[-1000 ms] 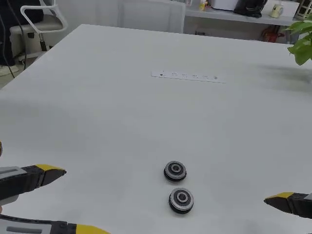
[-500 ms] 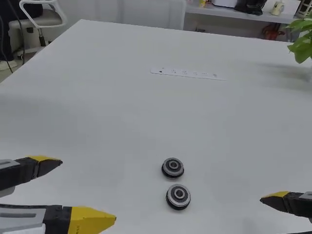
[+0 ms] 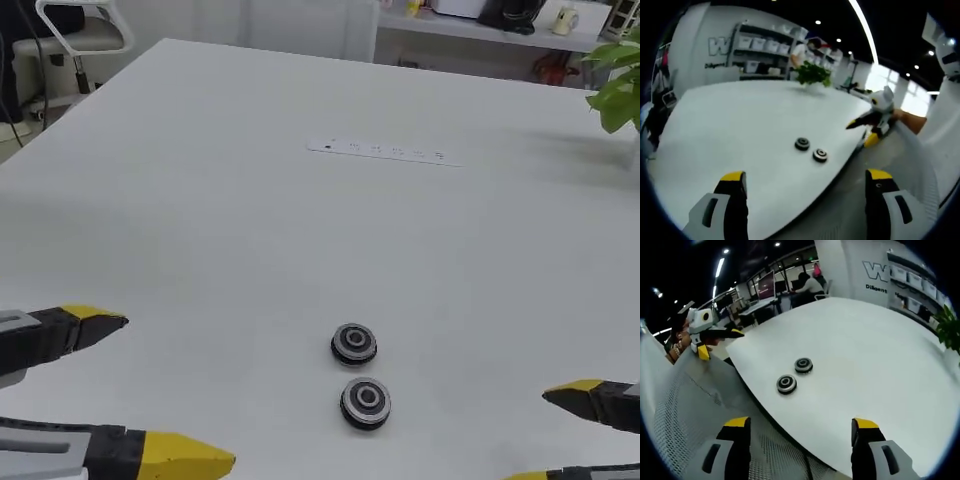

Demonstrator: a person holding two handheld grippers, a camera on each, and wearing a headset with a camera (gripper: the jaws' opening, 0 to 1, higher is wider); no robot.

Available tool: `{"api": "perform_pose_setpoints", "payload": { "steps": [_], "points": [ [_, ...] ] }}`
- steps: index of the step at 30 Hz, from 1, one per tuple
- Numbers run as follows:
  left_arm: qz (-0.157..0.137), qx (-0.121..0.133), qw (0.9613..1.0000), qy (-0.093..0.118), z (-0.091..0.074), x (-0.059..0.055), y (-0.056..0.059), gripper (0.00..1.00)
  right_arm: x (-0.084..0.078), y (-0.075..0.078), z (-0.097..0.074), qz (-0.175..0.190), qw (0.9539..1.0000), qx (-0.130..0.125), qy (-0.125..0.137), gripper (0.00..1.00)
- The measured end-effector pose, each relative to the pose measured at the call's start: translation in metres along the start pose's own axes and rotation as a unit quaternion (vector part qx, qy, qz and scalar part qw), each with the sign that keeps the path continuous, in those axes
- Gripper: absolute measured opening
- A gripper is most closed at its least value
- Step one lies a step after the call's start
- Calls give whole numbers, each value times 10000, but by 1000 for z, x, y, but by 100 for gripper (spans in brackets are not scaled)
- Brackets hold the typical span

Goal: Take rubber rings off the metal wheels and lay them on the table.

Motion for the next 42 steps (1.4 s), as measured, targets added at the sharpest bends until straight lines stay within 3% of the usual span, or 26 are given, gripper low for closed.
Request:
{"api": "perform_pose_setpoints", "payload": {
  "steps": [6,13,33,37,42],
  "points": [
    [134,-26,9999,59,-4,10,1,100,8,-1,-4,12,9999,43,129,82],
    [413,-64,9991,77,-2,24,3,100,29,5,-10,-321,9991,90,281,81],
    [1017,-162,9946,-151,2,47,4,100,66,11,-10,-699,9956,280,563,80],
    [1128,-201,9932,-205,6,52,4,100,78,9,-8,-941,9931,330,623,79],
    [1287,-341,9911,-28,14,66,7,100,87,6,1,-1174,9884,605,754,76]
  ]
}}
Point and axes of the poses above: the centre of the closed fingertips' face, and the gripper's own axes: z roughly forward along the fingers, y roughly to its right, x roughly out of its top, the point moved 7 cm from there along -z, roughly backward along the fingers, and after that the axes turned 6 degrees about -z, right-handed, at the moved point
